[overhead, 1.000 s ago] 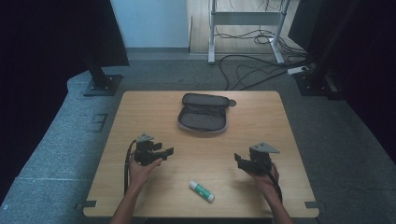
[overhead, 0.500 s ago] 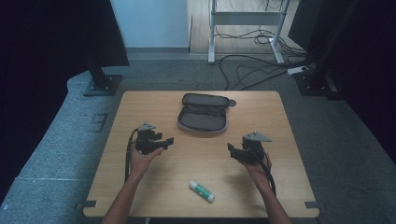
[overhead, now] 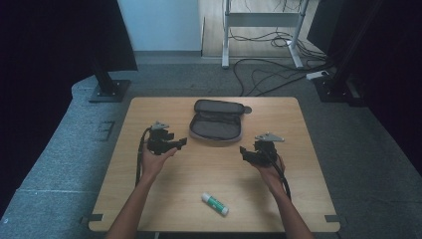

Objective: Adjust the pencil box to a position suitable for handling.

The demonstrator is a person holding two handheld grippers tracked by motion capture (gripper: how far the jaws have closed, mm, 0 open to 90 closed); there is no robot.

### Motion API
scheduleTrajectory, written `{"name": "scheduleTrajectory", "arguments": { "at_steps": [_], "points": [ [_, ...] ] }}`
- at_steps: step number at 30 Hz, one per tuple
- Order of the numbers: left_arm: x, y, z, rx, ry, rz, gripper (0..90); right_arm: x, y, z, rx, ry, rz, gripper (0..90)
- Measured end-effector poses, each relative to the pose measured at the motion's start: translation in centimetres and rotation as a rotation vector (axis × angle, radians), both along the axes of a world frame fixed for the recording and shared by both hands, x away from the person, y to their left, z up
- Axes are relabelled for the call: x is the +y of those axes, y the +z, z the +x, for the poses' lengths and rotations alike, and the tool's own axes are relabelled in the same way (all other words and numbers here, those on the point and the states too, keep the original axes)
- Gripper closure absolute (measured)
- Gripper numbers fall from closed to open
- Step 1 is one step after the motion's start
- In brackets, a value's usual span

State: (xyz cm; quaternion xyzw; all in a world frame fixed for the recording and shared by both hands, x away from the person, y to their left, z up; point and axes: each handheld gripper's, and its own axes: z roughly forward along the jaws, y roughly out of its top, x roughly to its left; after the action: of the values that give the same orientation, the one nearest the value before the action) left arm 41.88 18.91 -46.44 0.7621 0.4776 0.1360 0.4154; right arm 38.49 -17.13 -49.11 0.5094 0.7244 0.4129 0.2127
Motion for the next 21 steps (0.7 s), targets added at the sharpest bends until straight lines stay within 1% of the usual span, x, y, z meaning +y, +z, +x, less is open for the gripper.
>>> {"name": "scheduleTrajectory", "arguments": {
  "at_steps": [2,4,6,7,8,9,11,12,13,15,17,19,20,21],
  "points": [
    [-0.1,0.0,0.2,0.007,-0.003,0.005,35.5,0.2,0.0,0.1,0.001,0.002,0.001,31.2],
    [-0.5,0.0,0.8,0.022,0.001,0.009,35.5,0.6,0.0,0.5,0.002,0.013,-0.005,31.2],
    [-0.6,0.1,0.9,0.021,0.002,0.012,35.5,0.7,0.1,0.6,0.006,0.011,-0.003,31.3],
    [-0.7,0.3,1.1,0.017,0.006,0.015,35.5,0.7,0.1,0.7,0.0,0.013,-0.004,31.5],
    [-0.7,0.4,1.2,0.014,0.01,0.019,35.4,0.8,0.2,1.0,0.006,0.01,-0.009,31.7],
    [-0.9,0.7,1.6,0.018,0.014,0.022,35.4,0.8,0.2,1.2,0.007,0.007,-0.01,31.7],
    [-0.9,0.8,1.8,0.02,0.013,0.022,35.4,0.8,0.2,1.4,0.009,0.004,-0.009,31.8],
    [-0.8,1.0,2.1,0.015,0.025,0.009,35.6,0.8,0.4,1.8,0.012,-0.001,-0.013,31.9],
    [-0.8,1.0,2.3,0.023,0.029,0.001,35.7,0.7,0.4,2.0,0.011,-0.004,-0.014,31.9],
    [-0.8,1.1,2.5,0.026,0.028,0.004,35.3,0.7,0.5,2.2,0.011,-0.008,-0.013,32.3],
    [-1.1,1.2,2.9,0.029,0.034,0.008,35.3,0.7,0.5,2.8,0.014,-0.018,-0.015,32.4],
    [-1.4,1.3,3.1,0.019,0.03,0.018,35.1,0.7,0.5,3.1,0.013,-0.021,-0.021,32.4],
    [-1.5,1.3,3.2,0.021,0.028,0.012,35.2,0.8,0.5,3.2,0.014,-0.02,-0.023,32.4],
    [-1.6,1.2,3.3,0.032,0.017,-0.007,35.2,0.8,0.6,3.3,0.014,-0.019,-0.027,32.5]
  ]
}}
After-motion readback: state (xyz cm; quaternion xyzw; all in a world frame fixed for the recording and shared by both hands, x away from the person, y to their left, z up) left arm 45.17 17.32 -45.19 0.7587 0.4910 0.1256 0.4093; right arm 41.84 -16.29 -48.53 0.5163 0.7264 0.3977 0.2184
